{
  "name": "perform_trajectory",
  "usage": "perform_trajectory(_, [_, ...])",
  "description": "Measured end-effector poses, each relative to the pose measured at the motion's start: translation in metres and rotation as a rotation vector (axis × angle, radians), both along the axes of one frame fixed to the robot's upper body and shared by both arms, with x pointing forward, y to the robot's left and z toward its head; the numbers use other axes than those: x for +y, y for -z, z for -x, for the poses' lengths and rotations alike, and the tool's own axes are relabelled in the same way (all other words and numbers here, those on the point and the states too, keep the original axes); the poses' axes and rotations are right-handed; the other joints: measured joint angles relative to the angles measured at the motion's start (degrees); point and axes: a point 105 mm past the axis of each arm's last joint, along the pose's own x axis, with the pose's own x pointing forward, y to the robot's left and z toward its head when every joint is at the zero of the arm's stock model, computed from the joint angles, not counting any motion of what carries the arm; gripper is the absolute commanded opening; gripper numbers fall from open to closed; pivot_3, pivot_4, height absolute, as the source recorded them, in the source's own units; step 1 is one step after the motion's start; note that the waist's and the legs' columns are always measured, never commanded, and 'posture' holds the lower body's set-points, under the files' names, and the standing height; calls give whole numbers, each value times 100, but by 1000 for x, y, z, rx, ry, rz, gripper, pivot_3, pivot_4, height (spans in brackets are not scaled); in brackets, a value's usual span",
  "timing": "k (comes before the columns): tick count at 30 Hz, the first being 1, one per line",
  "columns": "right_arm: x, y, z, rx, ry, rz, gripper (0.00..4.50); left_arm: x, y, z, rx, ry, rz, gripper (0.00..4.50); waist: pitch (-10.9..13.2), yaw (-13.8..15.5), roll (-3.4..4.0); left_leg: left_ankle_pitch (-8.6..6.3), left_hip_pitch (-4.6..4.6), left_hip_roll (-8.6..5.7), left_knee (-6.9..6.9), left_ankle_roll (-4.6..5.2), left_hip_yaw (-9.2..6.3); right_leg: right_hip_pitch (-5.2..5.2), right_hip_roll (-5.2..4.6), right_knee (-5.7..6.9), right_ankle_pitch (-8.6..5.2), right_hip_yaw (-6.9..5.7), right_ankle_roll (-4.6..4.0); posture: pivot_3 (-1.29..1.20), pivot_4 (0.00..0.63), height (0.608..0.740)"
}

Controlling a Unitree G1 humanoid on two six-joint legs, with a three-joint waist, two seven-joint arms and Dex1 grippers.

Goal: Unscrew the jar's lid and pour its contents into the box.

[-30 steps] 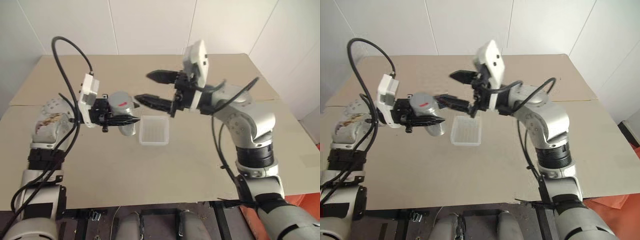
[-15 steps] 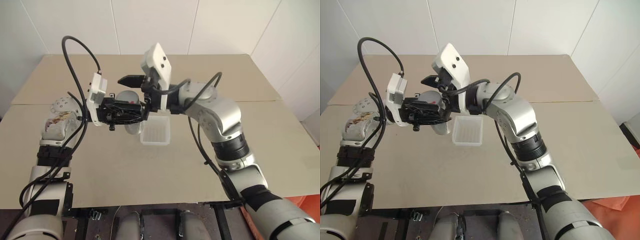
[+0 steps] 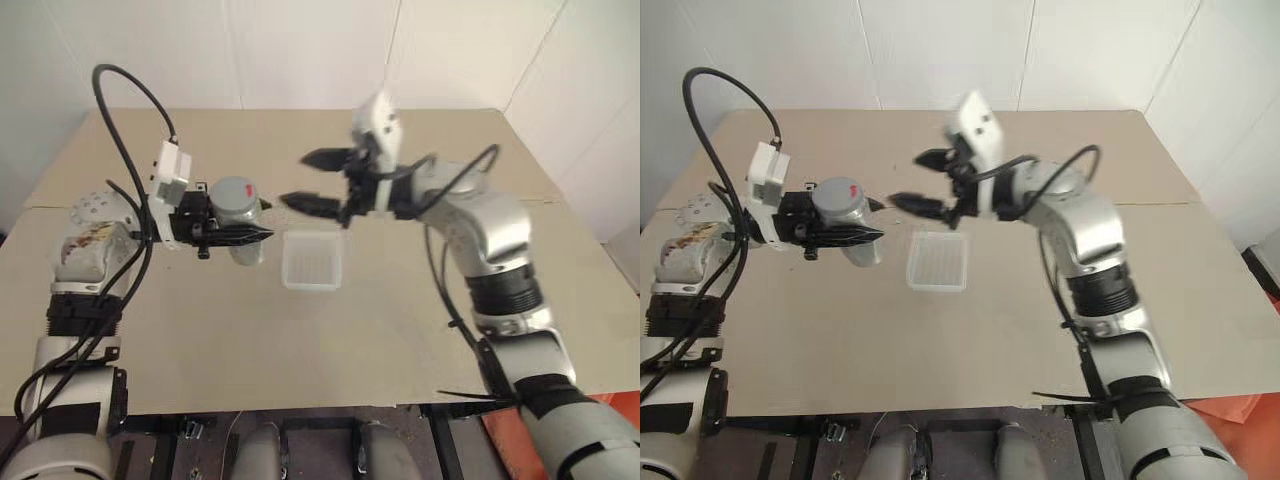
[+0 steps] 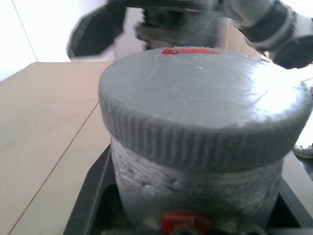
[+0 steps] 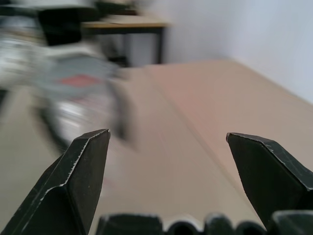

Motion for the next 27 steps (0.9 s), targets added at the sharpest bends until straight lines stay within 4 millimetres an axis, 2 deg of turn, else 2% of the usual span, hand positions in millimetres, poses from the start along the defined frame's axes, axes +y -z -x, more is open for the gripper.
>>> perform_trajectory(3, [-3,1,1,-2,3,-7,4463,-1,3,0,9,4,4,1983,0,-43,0,1,1,4,-3,-2,0,-4,6,3,0,2,0,0,150,740])
perform_trajectory(6, [3,2,16,-2,-70,-14,4463,-6,4,0,12,16,16,1983,0,-53,0,1,0,4,-4,-3,0,-7,6,4,0,4,0,0,150,740])
perform_trajectory(10, [31,-9,49,-40,-242,-47,4463,-16,8,-1,22,43,41,1983,0,-44,0,2,1,4,-1,-2,-1,-4,6,5,0,3,0,0,150,740])
perform_trajectory(13, [50,-12,59,-49,-292,-57,4463,-24,7,-2,20,64,48,1983,0,-27,0,2,1,4,2,-2,-2,-1,6,6,0,1,0,0,150,740])
perform_trajectory(16, [65,-9,57,-47,-288,-41,4463,-29,4,-2,9,78,54,1983,0,-22,0,2,1,2,3,-2,-2,-1,5,6,0,1,0,0,150,740])
perform_trajectory(20, [77,-3,46,-52,-235,-17,4463,-30,4,-2,11,83,57,1983,0,-19,0,2,0,2,3,-3,-2,-2,5,4,0,1,0,0,150,740])
perform_trajectory(22, [78,-1,38,-41,-209,-12,4463,-30,4,-2,11,84,57,1983,0,-21,0,2,0,2,3,-3,-2,-1,4,4,0,1,0,0,150,740])
perform_trajectory(27, [77,-1,36,-45,-211,-11,4463,-26,3,-2,8,69,47,1983,0,-28,0,2,0,3,2,-3,-2,-3,5,4,0,1,0,0,150,740])
